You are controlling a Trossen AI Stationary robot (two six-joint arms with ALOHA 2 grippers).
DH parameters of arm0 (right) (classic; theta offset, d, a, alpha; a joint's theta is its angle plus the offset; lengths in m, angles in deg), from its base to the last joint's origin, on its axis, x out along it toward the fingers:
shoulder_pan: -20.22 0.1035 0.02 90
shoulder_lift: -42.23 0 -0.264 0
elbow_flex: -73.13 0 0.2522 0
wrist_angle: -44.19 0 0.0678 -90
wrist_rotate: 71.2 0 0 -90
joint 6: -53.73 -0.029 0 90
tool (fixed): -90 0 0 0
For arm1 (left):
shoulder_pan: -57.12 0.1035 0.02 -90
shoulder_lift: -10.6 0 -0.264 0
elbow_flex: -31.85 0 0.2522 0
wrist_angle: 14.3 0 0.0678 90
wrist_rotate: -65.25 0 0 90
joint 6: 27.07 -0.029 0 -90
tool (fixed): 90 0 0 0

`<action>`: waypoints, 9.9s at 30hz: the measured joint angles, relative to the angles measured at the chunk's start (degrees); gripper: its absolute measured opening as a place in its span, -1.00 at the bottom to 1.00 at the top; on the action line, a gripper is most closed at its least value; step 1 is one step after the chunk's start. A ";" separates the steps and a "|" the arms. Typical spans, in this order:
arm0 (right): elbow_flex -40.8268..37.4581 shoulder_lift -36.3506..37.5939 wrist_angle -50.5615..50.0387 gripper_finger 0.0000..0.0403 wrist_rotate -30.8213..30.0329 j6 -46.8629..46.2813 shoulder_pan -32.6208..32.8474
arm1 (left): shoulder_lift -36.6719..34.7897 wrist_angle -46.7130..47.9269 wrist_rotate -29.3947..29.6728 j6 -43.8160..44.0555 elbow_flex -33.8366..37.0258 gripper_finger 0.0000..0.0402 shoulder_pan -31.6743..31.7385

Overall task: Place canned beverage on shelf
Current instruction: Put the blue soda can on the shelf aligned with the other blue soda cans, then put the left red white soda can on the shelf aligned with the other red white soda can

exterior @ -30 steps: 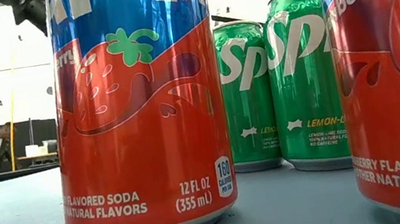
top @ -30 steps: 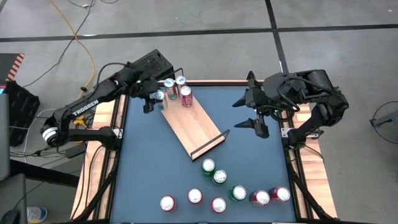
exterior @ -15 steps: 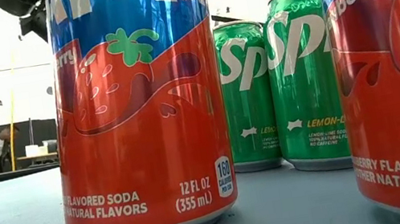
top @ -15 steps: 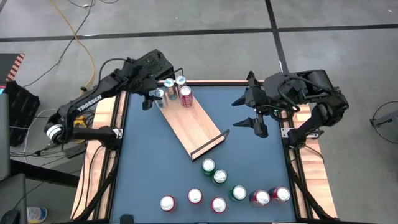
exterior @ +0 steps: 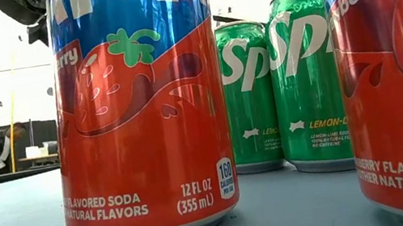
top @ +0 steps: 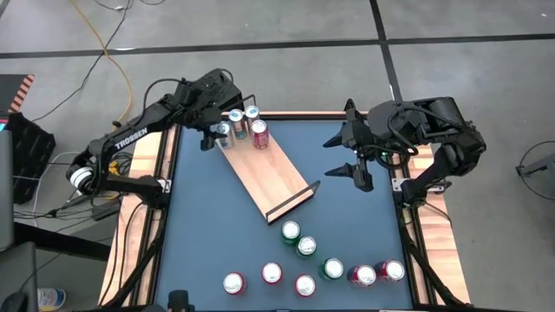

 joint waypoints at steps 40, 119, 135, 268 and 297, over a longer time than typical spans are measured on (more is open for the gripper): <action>0.00 0.00 -0.28 0.60 0.00 -0.44 0.00 | -0.15 2.16 6.63 3.11 -2.74 0.63 0.56; -23.09 -16.92 -9.99 0.60 -4.04 -80.24 49.39 | -2.53 -32.23 32.62 79.66 -5.84 0.63 -85.79; -32.14 -16.81 -9.93 0.75 -0.22 -72.24 44.64 | 8.58 -47.30 32.59 83.32 -5.84 0.63 -90.06; -32.42 -13.10 -9.89 0.86 -10.29 -85.42 56.31 | 8.53 -46.69 32.56 80.53 -5.84 0.63 -90.15; -42.83 -13.42 -2.11 0.86 -10.03 -74.99 49.30 | 8.53 -39.72 32.80 79.62 -5.86 0.63 -90.39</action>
